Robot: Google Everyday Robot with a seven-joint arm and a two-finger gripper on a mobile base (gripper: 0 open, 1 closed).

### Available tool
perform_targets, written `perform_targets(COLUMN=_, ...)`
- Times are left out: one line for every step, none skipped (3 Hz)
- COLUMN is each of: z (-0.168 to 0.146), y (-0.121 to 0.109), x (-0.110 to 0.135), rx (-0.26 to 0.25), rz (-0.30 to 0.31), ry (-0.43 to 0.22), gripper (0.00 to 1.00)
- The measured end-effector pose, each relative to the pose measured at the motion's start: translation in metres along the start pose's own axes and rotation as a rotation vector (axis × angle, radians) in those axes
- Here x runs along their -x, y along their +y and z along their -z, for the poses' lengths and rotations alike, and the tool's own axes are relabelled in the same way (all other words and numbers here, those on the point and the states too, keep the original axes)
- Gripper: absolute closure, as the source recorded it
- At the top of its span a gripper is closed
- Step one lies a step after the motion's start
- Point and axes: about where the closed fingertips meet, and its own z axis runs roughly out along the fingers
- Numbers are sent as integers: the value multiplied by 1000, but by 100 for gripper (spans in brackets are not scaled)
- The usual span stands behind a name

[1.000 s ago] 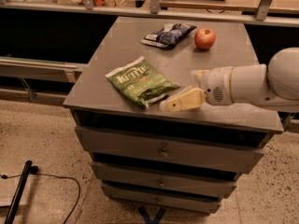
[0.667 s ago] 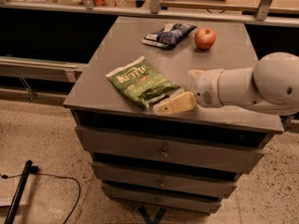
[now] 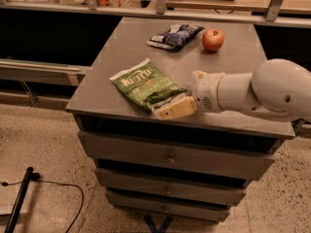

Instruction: Move green jalapeno chip bag near blue chip bag

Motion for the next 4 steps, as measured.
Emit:
perform_targets(z=-10, y=6, x=-2, rx=27, rz=41, ry=22, gripper=26)
perform_targets(z=-15, y=9, x=-2, rx=46, rz=53, ry=29, gripper=48)
perform_targets(z=-18, y=8, x=-3, rx=50, rz=15, ry=35, gripper=72)
perform_targets(z=-20, y=-3, x=-7, rx=-24, rz=-65, ry=42, gripper=95)
